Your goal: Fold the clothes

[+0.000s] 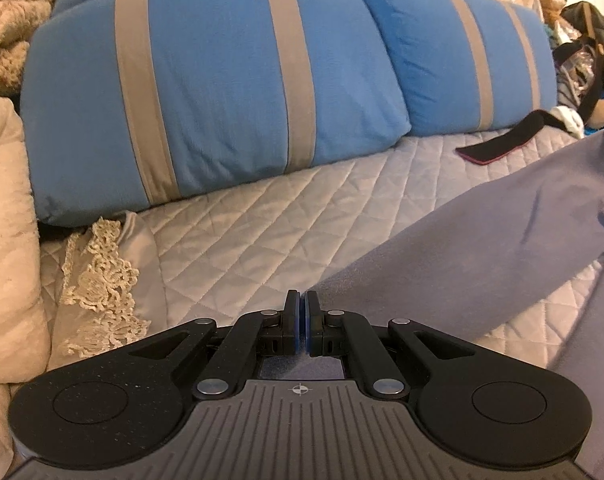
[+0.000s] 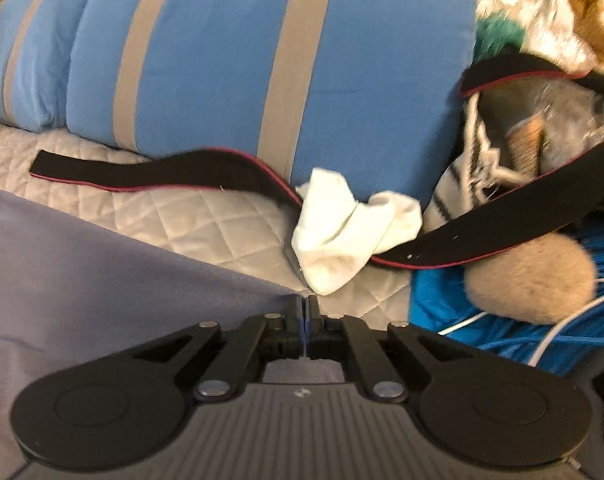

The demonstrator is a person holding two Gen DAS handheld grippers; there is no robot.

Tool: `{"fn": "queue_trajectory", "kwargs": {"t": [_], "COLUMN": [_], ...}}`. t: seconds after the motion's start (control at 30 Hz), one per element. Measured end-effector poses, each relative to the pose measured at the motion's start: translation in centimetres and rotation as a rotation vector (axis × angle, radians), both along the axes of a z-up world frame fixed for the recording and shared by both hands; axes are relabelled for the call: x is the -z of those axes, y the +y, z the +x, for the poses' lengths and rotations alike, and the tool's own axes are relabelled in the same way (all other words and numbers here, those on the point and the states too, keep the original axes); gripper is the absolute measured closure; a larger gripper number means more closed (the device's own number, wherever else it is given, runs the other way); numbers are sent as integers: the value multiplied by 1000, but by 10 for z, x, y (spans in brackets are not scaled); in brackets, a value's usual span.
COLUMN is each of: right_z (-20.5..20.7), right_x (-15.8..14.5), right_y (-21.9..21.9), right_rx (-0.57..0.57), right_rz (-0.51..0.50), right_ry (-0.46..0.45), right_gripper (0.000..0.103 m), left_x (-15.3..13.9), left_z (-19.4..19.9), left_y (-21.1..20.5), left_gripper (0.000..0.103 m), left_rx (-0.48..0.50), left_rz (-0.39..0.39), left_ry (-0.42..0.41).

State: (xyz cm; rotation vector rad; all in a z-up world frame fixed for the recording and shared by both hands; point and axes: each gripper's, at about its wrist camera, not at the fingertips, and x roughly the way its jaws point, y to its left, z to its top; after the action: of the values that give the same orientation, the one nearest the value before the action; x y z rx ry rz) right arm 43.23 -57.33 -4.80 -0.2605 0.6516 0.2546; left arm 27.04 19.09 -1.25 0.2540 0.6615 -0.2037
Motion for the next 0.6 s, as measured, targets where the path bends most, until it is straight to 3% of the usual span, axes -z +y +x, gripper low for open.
{"fn": "queue_trajectory", "kwargs": {"t": [0.33,0.6], "right_z": [-109,-200], "right_x": [-50,-56], "right_y": [-20,-46], "right_rx": [17,65], "right_rz": [52,104], "right_ry": [-61,-71], "right_gripper": [103,103], "left_x": [-25,-30], "left_z": [-54,-104], "left_y": [1,10], "left_gripper": [101,101], "left_rx": [57,85], "left_rz": [-44,-81], "left_ry": [-87,-102]}}
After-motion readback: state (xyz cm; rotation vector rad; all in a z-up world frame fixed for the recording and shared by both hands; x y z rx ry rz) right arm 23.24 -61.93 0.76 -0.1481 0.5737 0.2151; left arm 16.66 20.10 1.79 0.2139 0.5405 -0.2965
